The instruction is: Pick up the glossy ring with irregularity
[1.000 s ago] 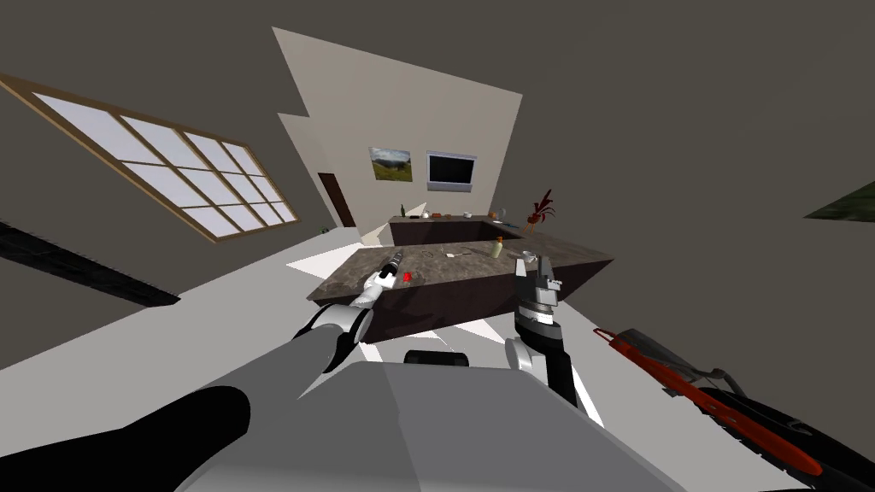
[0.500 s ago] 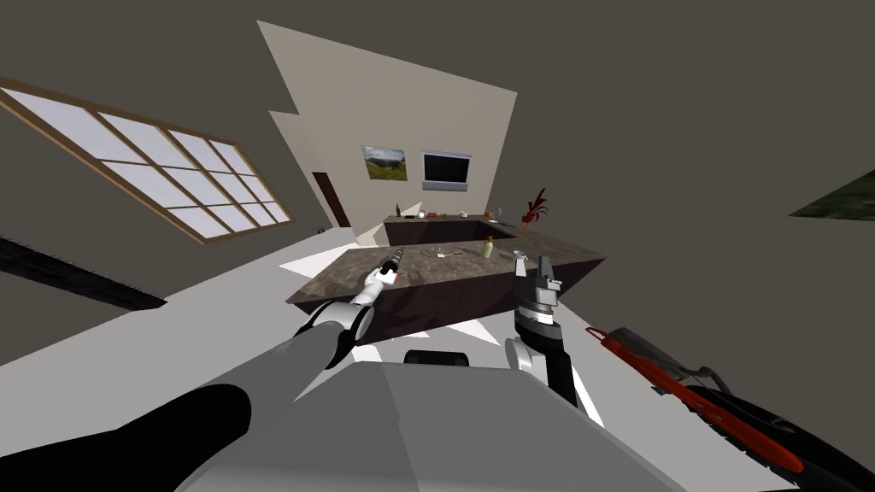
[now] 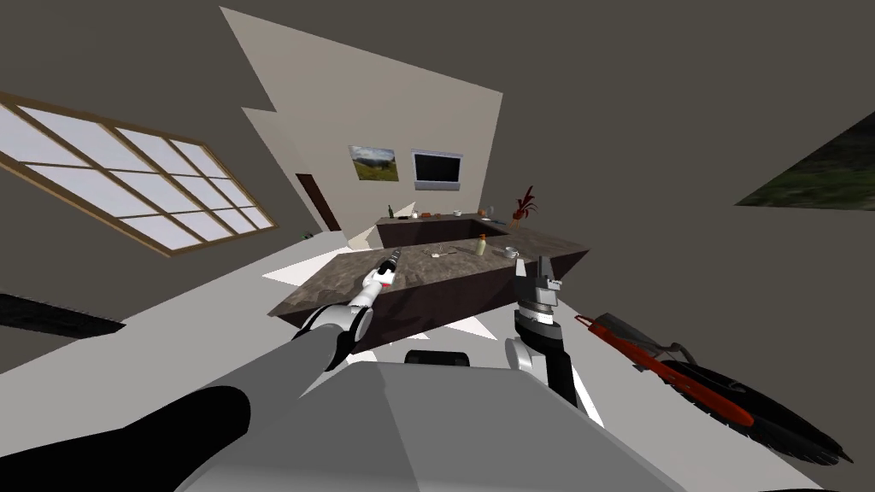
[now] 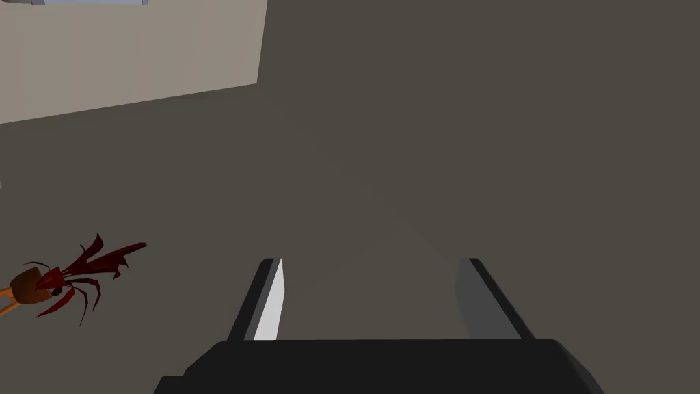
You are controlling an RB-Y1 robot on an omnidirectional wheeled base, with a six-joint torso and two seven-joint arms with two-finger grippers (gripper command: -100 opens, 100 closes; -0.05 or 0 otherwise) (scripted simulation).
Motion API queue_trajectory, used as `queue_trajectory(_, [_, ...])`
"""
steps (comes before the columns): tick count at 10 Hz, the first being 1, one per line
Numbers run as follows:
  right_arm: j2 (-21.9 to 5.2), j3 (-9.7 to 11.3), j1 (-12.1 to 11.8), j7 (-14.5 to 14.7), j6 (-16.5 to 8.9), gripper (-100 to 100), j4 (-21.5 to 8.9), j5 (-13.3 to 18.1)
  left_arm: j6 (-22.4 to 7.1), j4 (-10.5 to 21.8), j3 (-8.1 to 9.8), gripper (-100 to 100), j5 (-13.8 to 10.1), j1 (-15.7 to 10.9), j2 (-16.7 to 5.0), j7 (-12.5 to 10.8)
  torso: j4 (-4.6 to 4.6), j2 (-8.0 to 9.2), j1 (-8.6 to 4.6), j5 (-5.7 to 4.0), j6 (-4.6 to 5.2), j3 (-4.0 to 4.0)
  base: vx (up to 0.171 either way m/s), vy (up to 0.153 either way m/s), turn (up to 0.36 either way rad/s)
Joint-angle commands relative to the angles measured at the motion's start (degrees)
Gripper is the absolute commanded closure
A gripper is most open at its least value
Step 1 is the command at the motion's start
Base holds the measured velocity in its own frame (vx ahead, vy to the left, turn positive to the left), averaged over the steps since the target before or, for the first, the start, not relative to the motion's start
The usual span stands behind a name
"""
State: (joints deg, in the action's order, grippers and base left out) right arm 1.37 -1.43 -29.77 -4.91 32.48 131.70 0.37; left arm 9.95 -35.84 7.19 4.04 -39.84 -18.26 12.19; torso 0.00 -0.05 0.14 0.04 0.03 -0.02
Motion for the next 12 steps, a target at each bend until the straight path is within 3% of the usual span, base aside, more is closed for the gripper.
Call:
queue_trajectory(1, [0.0,0.0,0.0,0.0,0.0,0,0.0,0.0,-0.94,-1.33,1.65,-100,-0.21,0.76,0.13,1.38,0.0,0.0,0.0,0.0,0.0,0.0,0.002,0.058,-0.123])
queue_trajectory(2, [0.0,0.0,0.0,0.0,0.0,0,0.0,0.0,-1.64,-2.37,3.15,-100,-0.4,1.39,0.22,2.5,0.0,0.01,0.0,0.0,-0.01,0.01,0.004,0.056,-0.165])
queue_trajectory(3, [0.0,0.0,0.0,0.0,0.0,0,0.0,0.0,-1.63,-2.49,2.51,-100,-0.2,1.23,0.46,2.0,0.0,0.01,-0.01,0.0,0.01,0.01,0.002,0.029,-0.036])
queue_trajectory(4, [0.0,0.0,-0.01,0.0,0.0,0,0.0,0.0,-1.81,-2.62,2.67,100,-0.22,1.27,0.48,2.25,0.0,0.01,-0.1,-0.01,-0.02,0.0,0.0,0.005,0.007])
queue_trajectory(8, [0.01,0.0,0.0,0.0,0.0,0,0.0,0.0,-1.8,-2.6,2.65,100,-0.22,1.27,0.47,2.23,0.0,0.01,-0.22,-0.05,-0.01,0.01,0.0,0.0,0.0])
queue_trajectory(10, [0.01,0.0,0.0,0.0,0.0,0,0.0,0.0,-2.25,-2.53,2.66,-100,-0.32,0.85,0.98,2.15,0.0,0.01,-0.22,-0.05,-0.01,0.01,0.039,-0.051,-0.047])
queue_trajectory(12, [0.02,0.01,-0.01,0.0,0.0,0,0.0,0.0,-2.64,-2.42,2.66,-100,-0.41,0.55,1.43,2.06,-0.06,-0.28,-0.81,-0.17,0.03,-0.16,0.08,-0.164,-0.047])
